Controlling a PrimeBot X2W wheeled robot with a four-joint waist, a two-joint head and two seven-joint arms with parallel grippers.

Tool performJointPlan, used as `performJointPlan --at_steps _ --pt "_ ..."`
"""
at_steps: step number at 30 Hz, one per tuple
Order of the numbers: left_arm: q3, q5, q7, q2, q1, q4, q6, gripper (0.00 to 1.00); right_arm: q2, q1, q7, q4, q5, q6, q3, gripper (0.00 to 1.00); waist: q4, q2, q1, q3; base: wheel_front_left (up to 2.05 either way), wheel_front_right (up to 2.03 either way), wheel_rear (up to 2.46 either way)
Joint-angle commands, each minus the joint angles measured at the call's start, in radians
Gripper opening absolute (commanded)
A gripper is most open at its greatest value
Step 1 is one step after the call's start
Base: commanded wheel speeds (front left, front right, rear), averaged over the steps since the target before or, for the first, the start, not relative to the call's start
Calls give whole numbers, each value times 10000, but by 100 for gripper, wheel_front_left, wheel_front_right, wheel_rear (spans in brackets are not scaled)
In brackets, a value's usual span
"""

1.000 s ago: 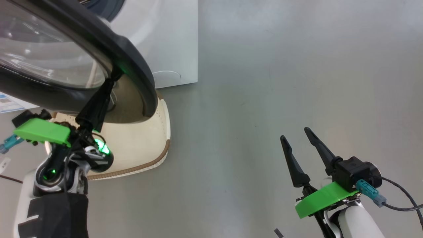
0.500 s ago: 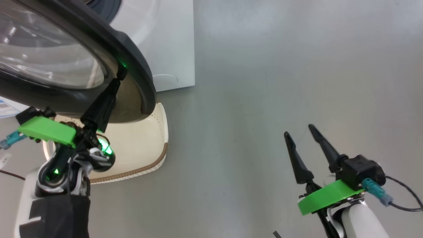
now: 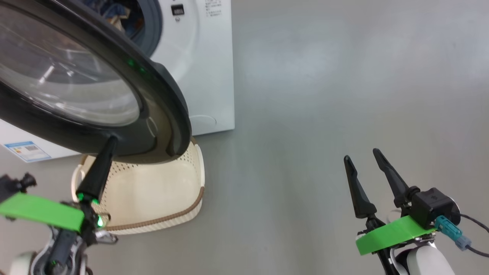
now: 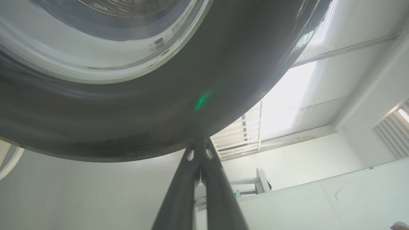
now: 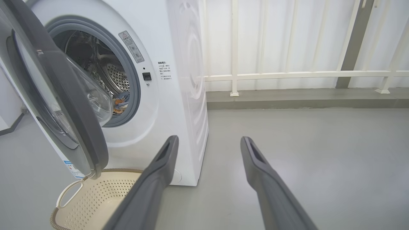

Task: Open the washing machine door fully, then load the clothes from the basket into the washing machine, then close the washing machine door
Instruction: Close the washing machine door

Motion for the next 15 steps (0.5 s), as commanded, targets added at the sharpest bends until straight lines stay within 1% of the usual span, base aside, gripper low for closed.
performJointPlan --at_steps 1,3,6,10,11,13,15 --pt "108 435 -503 384 300 -547 -71 0 47 81 -120 -269 -111 16 201 100 217 0 0 -520 0 0 0" --pt "-328 998 -1181 662 693 -805 -71 0 47 197 -120 -265 -139 16 203 100 317 0 0 -734 0 0 0" --pt "-1076 1778 -2511 1153 1185 -842 -71 0 47 355 -120 -236 -178 16 260 100 466 0 0 -1065 0 0 0" --pt "-2158 2389 -4424 1851 1620 -656 -71 0 47 515 -120 -243 -165 16 347 100 634 0 0 -1437 0 0 0" --pt "-2158 2389 -4424 1851 1620 -656 -71 0 47 515 -120 -243 -165 16 347 100 634 0 0 -1437 0 0 0" --pt "-2745 2721 -5344 2239 1770 -509 -71 0 47 592 -120 -271 -150 16 407 100 719 0 0 -1578 0 0 0" --pt "-3182 3136 -5927 2566 1872 -275 -71 0 47 688 -120 -261 -169 16 453 100 788 0 0 -1711 0 0 0"
